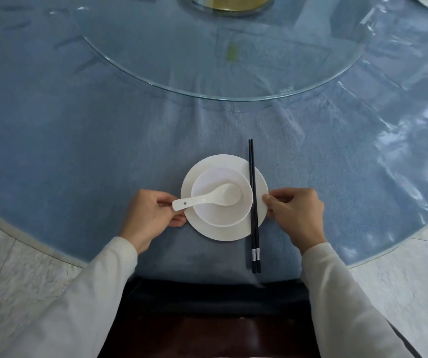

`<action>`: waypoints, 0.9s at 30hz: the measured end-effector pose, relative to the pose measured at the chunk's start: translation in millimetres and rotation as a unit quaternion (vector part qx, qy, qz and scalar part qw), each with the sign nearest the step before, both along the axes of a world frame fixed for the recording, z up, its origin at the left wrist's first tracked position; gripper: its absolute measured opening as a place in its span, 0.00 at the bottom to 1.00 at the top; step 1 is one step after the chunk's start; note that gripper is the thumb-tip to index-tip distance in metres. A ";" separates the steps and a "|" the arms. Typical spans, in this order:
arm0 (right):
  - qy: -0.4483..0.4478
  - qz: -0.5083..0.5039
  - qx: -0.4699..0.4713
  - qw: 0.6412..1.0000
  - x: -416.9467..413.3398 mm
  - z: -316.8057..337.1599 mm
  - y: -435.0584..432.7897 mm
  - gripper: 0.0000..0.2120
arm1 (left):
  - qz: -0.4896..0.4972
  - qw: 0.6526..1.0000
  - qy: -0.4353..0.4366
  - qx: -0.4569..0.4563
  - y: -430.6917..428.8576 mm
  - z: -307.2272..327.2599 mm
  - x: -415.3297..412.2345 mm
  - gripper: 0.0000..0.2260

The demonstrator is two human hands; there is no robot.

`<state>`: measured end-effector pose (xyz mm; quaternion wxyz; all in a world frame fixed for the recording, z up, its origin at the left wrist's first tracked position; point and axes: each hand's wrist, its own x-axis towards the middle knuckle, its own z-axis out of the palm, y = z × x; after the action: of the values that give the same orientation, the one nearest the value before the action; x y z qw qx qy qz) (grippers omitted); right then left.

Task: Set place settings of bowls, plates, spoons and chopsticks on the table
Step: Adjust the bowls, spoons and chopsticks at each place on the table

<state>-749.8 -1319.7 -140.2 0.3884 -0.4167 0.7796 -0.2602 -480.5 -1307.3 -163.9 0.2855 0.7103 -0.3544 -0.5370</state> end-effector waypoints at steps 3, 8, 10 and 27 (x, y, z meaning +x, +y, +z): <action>-0.002 -0.002 0.000 1.000 -0.7 -0.8 0.0 0.11 | -0.006 1.000 0.001 -0.004 0.4 1.0 1.5 0.06; -0.003 0.005 -0.009 1.000 1.6 -1.2 0.5 0.11 | 0.002 1.000 0.008 -0.012 2.6 3.9 7.6 0.07; -0.007 0.007 -0.011 1.000 5.2 -1.8 -0.2 0.11 | 0.004 1.000 0.004 -0.012 2.9 3.9 11.1 0.08; 0.139 0.093 -0.091 0.982 23.7 -0.6 4.1 0.08 | 0.000 0.961 -0.254 -0.110 10.7 15.8 27.8 0.17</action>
<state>-726.1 -1315.6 -140.8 0.2596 -0.5531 0.7569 -0.2320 -452.7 -1296.6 -148.1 0.2625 0.7878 -0.4717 -0.2966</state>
